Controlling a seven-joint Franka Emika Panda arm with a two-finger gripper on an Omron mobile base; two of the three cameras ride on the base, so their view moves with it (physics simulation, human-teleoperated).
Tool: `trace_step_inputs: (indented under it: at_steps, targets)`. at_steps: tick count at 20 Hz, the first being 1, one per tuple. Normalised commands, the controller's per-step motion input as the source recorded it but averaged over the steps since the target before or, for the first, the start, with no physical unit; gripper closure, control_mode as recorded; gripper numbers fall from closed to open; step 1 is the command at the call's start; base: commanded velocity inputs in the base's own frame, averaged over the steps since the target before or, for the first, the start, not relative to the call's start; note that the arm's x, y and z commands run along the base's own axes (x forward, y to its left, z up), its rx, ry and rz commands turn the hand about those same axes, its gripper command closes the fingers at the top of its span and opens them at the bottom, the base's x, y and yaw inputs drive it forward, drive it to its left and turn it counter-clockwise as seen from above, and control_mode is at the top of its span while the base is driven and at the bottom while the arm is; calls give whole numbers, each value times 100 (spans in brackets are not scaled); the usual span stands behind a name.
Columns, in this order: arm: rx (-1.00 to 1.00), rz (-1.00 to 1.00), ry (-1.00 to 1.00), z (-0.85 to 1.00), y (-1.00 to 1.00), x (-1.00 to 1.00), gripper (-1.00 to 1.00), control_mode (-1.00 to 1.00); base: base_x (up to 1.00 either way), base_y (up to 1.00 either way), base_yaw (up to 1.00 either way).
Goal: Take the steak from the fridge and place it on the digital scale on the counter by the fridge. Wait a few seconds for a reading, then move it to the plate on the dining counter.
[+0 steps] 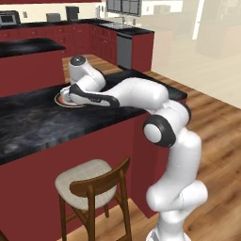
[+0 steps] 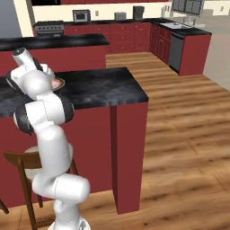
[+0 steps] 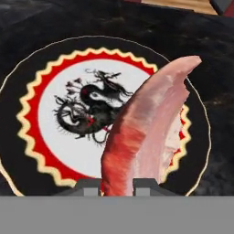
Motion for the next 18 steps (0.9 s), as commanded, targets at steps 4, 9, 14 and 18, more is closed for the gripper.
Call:
trace_step_inputs:
  at_steps: [4,9,14,18]
  targets:
    - [-6,0,0,-25,3,43,100,-100,0,0,0]
    - [-3,0,3,-19,16,54,100,-100,0,0,0]
    - [0,0,1,-2,5,4,-100,-100,0,0,0]
    - [0,0,0,0,0,-18,-100,-100,0,0,0]
